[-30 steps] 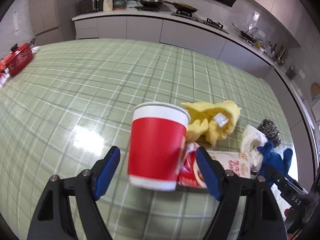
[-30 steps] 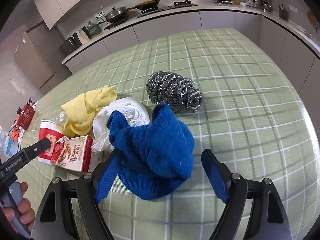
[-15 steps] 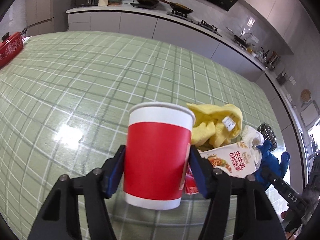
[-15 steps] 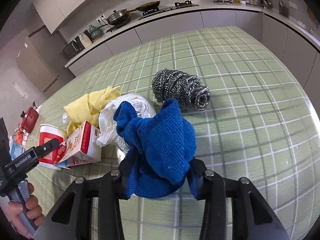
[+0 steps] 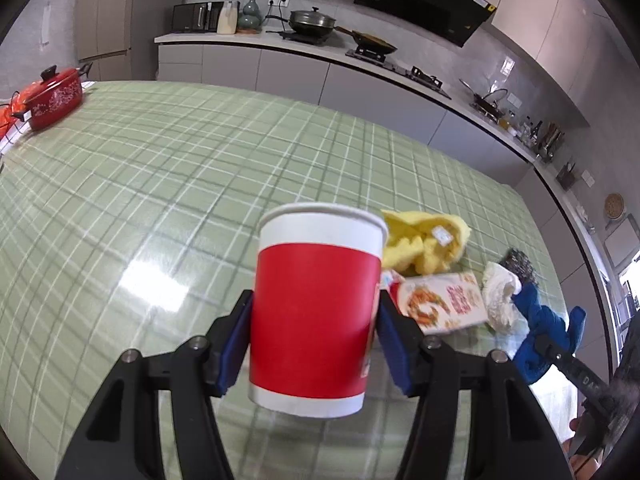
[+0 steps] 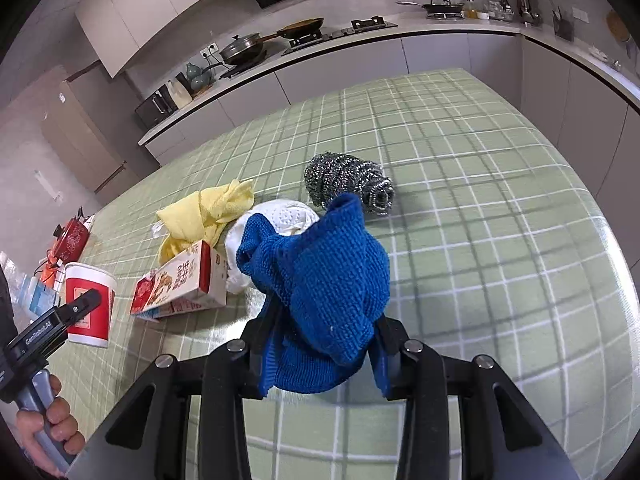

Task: Collect trash
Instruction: 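Carry the red cup and blue cloth over the black bucket and open both tools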

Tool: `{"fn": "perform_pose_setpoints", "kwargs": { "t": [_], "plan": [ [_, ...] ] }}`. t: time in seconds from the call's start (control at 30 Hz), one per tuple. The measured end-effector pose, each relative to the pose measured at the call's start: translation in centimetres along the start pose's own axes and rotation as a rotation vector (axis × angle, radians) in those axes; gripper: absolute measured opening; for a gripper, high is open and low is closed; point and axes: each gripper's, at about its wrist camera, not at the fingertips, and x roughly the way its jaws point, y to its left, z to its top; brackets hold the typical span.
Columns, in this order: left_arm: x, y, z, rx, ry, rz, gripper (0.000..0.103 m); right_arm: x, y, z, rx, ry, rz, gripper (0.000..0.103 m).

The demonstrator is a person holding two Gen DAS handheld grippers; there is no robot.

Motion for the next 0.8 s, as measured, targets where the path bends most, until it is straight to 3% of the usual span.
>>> {"fn": "perform_pose_setpoints", "kwargs": {
  "t": [0.37,0.63,0.8],
  "plan": [
    [-2.8,-4.8,-4.2,0.002,-0.009,-0.01,0.06,-4.1,-3.1,-2.1,-0.023,-0.021,0.052,0.04],
    [-4.1,-9.5,-6.7,0.074,0.001,-0.086,0.06,-8.4,-6.1,-3.8,0.032,-0.076,0.025,0.04],
    [-4.6,-12.4,-8.8,0.153,0.021,-0.163,0.06,-12.0,-8.7,-6.3,0.094,-0.12,-0.04,0.04]
  ]
}}
